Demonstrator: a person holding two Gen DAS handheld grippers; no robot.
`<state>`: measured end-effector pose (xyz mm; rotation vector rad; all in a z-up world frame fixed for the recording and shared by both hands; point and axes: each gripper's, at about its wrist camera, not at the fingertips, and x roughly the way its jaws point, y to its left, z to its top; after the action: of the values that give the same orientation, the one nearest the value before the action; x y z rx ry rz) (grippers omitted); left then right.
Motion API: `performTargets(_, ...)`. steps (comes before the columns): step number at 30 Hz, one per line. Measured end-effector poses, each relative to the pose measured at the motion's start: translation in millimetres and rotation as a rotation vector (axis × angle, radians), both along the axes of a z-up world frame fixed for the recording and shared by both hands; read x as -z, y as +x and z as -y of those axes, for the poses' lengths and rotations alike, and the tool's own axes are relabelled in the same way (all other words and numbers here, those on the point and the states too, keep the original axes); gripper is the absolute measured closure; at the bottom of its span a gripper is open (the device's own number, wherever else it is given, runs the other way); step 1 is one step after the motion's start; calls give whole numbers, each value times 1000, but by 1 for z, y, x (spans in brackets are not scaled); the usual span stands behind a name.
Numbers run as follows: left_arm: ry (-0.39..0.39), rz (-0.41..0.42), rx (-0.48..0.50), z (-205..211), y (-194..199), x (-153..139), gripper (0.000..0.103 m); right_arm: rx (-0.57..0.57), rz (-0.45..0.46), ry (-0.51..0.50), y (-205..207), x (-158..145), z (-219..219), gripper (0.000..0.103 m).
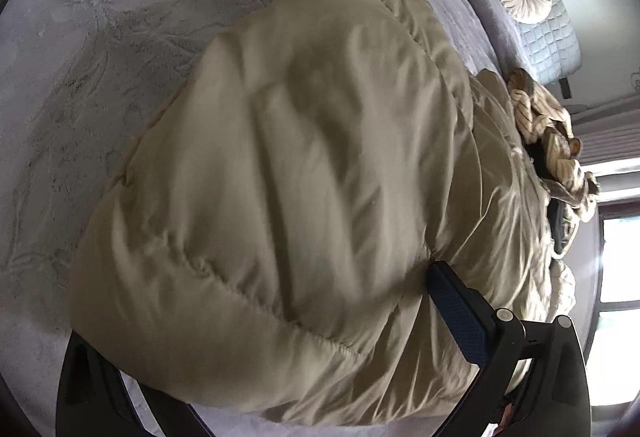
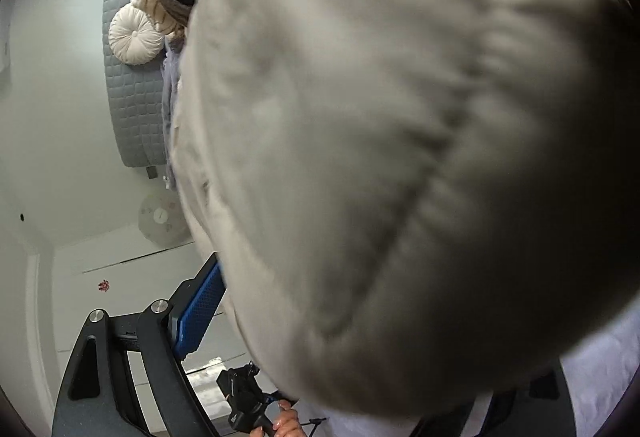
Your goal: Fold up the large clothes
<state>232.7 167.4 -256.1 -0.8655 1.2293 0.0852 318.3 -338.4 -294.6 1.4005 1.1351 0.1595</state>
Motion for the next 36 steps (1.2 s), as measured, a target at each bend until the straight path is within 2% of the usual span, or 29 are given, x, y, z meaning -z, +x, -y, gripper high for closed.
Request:
performTargets(1, 11, -5, -2, 2, 1, -1, 4, 6, -7, 2, 1, 2, 1, 14)
performTargets(2, 31, -6, -5, 3, 2, -3, 21, 17, -12, 13, 2, 4, 1, 14)
performTargets(3, 25, 7, 5, 5, 3, -7, 44, 22, -10, 23, 2, 3, 1, 18)
performTargets(5, -31, 44, 11, 4, 2, -13, 71, 22, -5, 49, 0, 4, 2, 43)
performTargets(6, -33, 57, 12, 4, 2, -17, 79, 32, 3, 78, -2, 5, 3, 60)
performTargets(7, -29, 77, 21, 5, 2, -24, 81, 41, 13, 100, -3, 5, 4, 69)
performTargets(9, -18, 106, 41, 8, 2, -36, 86, 46, 46, 118, -5, 0, 4, 78)
performTargets(12, 9, 159, 84, 11, -1, -58, 88, 29, 98, 139, -5, -12, 2, 83)
performTargets(16, 22, 206, 134, 11, -13, -84, 88, -12, 139, 128, -13, -31, 2, 84)
performTargets(23, 31, 200, 220, 6, -74, -111, 88, -59, 135, 112, -55, -53, 6, 84)
performTargets(29, 25, 92, 336, 8, -154, -103, 87, -61, 74, 124, -110, -49, 13, 84)
performTargets(32, 37, 45, 384, 11, -181, -87, 87, -50, 29, 128, -134, -32, 18, 83)
performTargets(34, 58, 9, 404, 14, -189, -73, 87, -44, -12, 115, -140, -19, 20, 77)
performTargets(35, 58, -16, 400, 14, -192, -63, 84, -42, -42, 106, -141, -10, 20, 75)
performTargets(36, 66, -46, 390, 14, -193, -57, 73, -41, -60, 96, -141, -5, 20, 70)
